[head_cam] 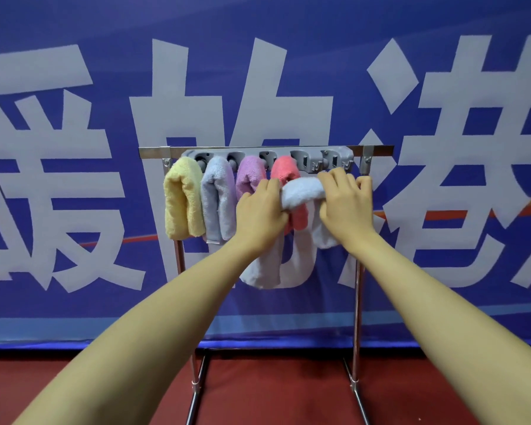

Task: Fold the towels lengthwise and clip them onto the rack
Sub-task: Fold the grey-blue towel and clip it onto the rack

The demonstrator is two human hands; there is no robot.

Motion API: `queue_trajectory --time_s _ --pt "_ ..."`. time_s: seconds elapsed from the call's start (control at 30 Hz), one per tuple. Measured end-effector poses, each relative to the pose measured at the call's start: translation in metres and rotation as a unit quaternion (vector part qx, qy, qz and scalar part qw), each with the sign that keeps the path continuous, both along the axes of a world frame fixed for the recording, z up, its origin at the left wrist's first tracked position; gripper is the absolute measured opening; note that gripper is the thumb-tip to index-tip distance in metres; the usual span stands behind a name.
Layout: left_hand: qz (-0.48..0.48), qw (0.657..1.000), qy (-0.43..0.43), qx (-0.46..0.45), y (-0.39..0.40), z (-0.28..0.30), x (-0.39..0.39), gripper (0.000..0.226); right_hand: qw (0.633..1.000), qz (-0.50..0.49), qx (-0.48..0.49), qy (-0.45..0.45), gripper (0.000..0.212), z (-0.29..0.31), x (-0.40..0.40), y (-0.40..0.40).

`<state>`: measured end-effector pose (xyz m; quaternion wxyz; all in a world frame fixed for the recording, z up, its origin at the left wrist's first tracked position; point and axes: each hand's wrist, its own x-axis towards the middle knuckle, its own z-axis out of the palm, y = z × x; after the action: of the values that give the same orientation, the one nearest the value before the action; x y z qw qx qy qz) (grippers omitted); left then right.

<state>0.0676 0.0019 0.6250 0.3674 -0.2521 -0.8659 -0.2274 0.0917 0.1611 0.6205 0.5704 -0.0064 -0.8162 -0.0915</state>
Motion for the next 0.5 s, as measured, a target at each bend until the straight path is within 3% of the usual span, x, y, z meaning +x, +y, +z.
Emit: queue_trajectory --time_s 0.13,0.27,0.5 --pt "-0.034 0.998 -0.026 0.041 0.028 0.038 0.002 0.028 0.999 -0.018 -0.025 0.009 0.036 0.028 -0.010 0.020" --pt "-0.018 0.999 -0.027 0.024 0.056 0.064 -0.011 0.037 0.999 -0.024 -0.033 0.019 0.025 0.050 -0.025 0.043" --pt "0.049 0.998 0.017 -0.024 0.092 0.096 -0.044 0.024 0.998 -0.023 -0.016 0.048 0.020 0.066 -0.065 0.077"
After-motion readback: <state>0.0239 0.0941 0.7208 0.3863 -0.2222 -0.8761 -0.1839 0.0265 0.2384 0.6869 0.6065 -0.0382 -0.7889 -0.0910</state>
